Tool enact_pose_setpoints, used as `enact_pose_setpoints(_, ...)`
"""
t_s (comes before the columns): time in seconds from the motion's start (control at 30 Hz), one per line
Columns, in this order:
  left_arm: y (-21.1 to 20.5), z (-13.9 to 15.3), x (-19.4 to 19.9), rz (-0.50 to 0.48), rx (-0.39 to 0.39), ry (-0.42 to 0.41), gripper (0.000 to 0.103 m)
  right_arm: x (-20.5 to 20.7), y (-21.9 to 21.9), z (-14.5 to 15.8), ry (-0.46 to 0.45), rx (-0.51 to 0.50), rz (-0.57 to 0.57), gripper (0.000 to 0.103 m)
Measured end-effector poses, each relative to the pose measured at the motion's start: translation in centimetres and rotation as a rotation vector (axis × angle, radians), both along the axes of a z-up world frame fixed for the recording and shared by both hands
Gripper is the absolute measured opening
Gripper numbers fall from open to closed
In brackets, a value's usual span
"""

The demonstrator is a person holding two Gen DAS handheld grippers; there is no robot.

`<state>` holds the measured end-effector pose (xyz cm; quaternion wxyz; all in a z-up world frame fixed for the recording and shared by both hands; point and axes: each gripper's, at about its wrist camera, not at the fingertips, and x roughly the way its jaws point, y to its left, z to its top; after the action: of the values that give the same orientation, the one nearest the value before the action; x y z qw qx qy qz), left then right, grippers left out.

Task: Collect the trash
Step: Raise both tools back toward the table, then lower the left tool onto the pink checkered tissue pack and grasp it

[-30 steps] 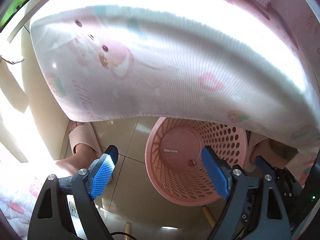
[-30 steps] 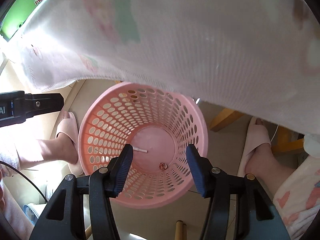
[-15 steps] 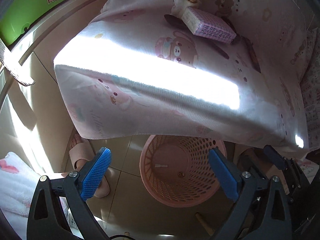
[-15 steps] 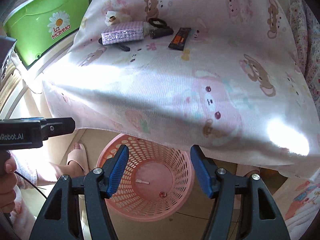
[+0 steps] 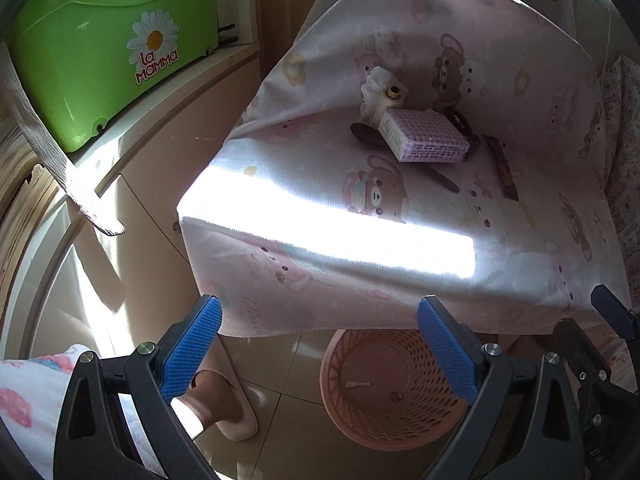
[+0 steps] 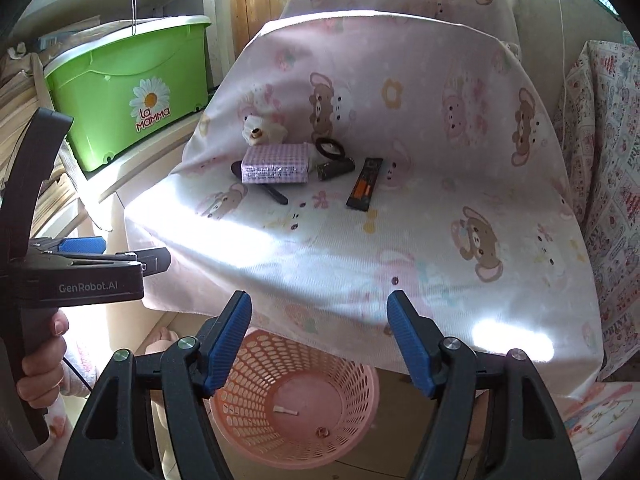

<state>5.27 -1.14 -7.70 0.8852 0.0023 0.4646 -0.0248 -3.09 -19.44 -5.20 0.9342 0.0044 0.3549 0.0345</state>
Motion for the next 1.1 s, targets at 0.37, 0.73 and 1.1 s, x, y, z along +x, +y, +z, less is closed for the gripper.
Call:
enact_pose_setpoints(0.37,-0.3,4.8,-1.8,0.043,-0.025,-0.162,0.098,0.0,-1.4,2.3,-0.072,-0.001,-0.046,0.073)
enact_pose_setpoints(0.73,-2.2,12.4,4.3,-0.032,-0.017,-0.239,0.102,5.7,-4.1,9.6,-0.184,-0.054,0.002,0.082)
enact_pose_setpoints(1.1,-3.6,6.2,9.3,-0.008,-0.037,-0.114,0.102,11.2,-7.7,5.5,-0.109,-0.012,-0.107,0.085)
